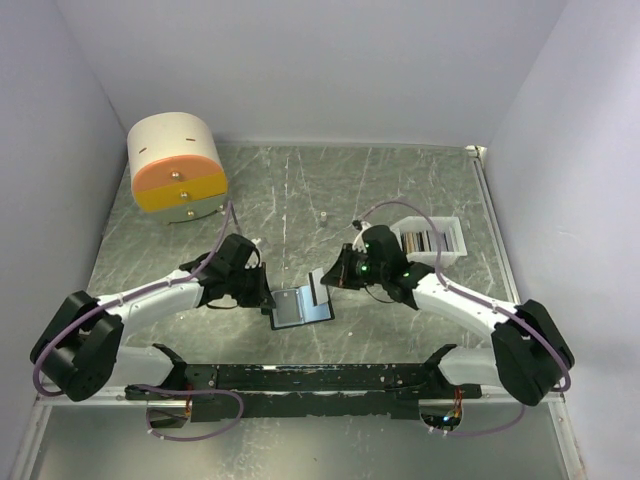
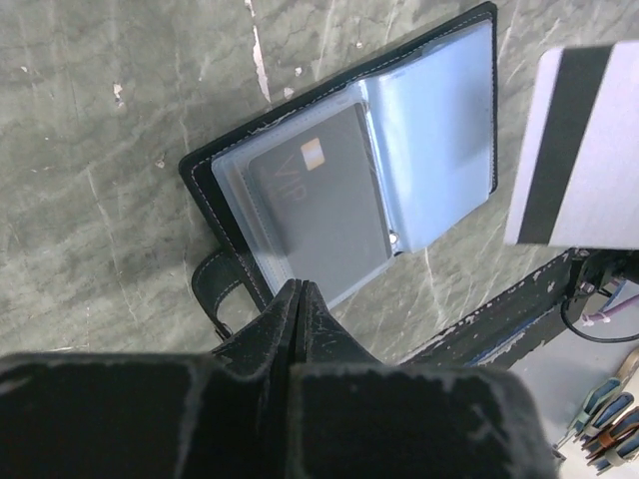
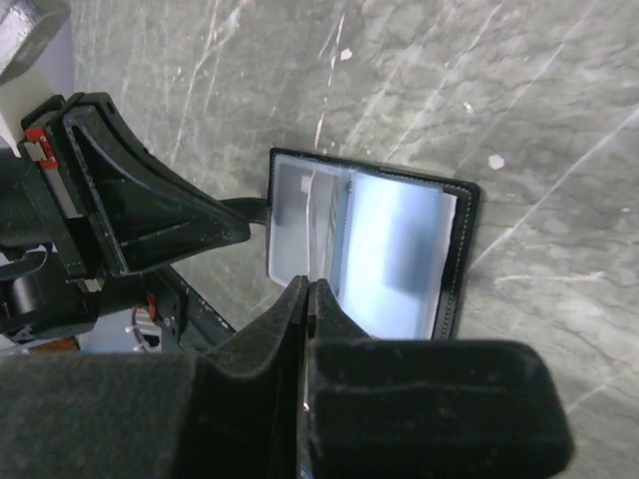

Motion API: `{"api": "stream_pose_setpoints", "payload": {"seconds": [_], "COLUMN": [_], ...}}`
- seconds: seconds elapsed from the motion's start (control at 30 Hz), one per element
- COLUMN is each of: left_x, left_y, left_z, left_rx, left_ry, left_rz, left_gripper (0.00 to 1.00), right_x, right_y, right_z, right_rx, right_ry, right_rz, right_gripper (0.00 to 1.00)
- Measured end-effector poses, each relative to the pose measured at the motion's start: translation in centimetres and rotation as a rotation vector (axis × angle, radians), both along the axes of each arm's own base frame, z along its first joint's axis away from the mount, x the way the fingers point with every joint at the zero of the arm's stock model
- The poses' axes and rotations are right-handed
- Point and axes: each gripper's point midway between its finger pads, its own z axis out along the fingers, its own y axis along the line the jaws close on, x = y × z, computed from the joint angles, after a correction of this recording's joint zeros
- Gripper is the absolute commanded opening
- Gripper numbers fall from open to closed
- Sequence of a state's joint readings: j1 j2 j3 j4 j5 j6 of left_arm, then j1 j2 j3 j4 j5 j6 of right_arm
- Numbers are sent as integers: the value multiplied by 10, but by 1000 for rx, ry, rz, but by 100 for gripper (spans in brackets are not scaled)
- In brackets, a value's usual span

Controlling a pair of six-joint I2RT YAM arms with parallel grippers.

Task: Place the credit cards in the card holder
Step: Insert the credit card into the card holder.

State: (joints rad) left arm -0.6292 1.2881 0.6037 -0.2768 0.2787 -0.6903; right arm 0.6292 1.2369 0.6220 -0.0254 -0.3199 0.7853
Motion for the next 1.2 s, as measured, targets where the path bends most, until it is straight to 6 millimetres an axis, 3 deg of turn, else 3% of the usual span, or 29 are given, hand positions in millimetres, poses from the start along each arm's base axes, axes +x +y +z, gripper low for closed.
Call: {"api": "stream_pose_setpoints", "payload": {"seconds": [0.23,0.4,0.6,1.2], "left_x": [-2,-5,-6,-7], "left_y": [3,8,12,13], "left_z": [-14,-21,-27,-33], "left_rx": [25,43,58,55], "left_ry": [23,27,26,22], "left_rz": [3,11,19,24], "left_gripper": [7,7,8,8], "right_x": [-14,-7,-2,1], "right_y": [26,35,39,39], "right_z": [-20,-23,-24,-52], "right_rx": [-13,4,37,56], "right_ry": [18,-4,-44,-32], "right_rz": [64,67,61,14], "right_gripper": [0,0,0,0]}}
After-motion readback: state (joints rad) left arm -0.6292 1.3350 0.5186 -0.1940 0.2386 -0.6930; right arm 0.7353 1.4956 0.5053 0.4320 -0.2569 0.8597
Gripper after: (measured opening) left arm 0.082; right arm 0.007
